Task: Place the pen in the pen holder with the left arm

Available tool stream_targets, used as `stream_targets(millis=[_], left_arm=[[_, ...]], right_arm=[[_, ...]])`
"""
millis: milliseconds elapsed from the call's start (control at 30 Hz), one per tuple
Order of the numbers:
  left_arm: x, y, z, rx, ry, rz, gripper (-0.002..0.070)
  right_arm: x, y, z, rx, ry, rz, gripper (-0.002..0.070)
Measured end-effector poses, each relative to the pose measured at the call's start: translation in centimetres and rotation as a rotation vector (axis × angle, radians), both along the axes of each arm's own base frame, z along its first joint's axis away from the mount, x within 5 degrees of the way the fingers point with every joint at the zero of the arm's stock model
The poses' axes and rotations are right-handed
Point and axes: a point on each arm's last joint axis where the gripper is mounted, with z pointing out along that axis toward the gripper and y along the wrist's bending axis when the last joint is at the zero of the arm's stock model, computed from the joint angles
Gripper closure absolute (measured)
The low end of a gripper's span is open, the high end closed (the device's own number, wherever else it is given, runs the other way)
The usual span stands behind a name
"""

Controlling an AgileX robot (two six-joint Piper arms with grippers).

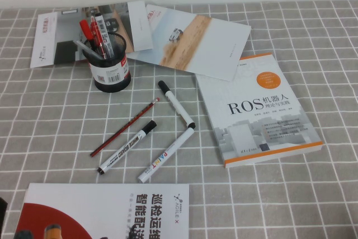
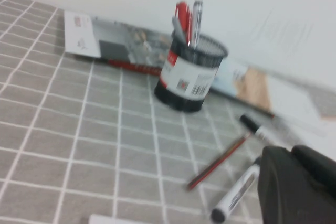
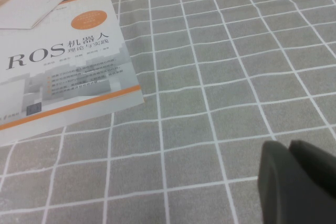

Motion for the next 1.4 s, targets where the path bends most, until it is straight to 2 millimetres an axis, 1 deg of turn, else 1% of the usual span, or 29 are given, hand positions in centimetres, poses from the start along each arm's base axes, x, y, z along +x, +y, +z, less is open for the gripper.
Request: stream_targets(millis=[200, 533, 667, 733, 800, 933, 1033, 1100, 1133, 1233, 1400], left_arm=[[0.0, 0.0, 0.4, -0.096, -0.022, 0.011, 0.0679], [0.1, 0.1, 0.6, -0.116, -0.046, 0.015, 0.0679], [0.1, 0.0, 0.6, -0.137, -0.023, 0.015, 0.0679], [0.2, -0.1, 1.1, -0.133, 0.033, 0.011, 0.0679], [0.6, -0.2, 2.5, -0.122, 0.09, 0.006, 0.0679], [2.2, -0.8, 5.6, -0.06, 0.261, -0.013, 0.0679], [4.1, -1.3, 7.5, 0.051, 0.413, -0.052, 0.0679], [5.3, -1.7, 8.7, 0.126, 0.473, -0.086, 0.0679], [6.2, -1.9, 9.3, 0.17, 0.523, -0.108, 0.0679], [8.4, -2.5, 10.1, 0.271, 0.622, -0.18, 0.0679], [11.8, -3.6, 10.3, 0.36, 0.77, -0.289, 0.0679]], right_arm=[[0.0, 0.0, 0.0, 0.0, 0.0, 0.0, 0.0691], [0.0, 0.0, 0.0, 0.0, 0.0, 0.0, 0.0691], [0.0, 0.0, 0.0, 0.0, 0.0, 0.0, 0.0691], [0.0, 0.0, 0.0, 0.0, 0.0, 0.0, 0.0691], [0.0, 0.0, 0.0, 0.0, 0.0, 0.0, 0.0691], [0.0, 0.0, 0.0, 0.0, 0.0, 0.0, 0.0691], [0.0, 0.0, 0.0, 0.0, 0.0, 0.0, 0.0691], [0.0, 0.0, 0.0, 0.0, 0.0, 0.0, 0.0691], [0.0, 0.0, 0.0, 0.0, 0.0, 0.0, 0.0691], [0.0, 0.0, 0.0, 0.0, 0.0, 0.0, 0.0692], [0.0, 0.0, 0.0, 0.0, 0.0, 0.0, 0.0691]])
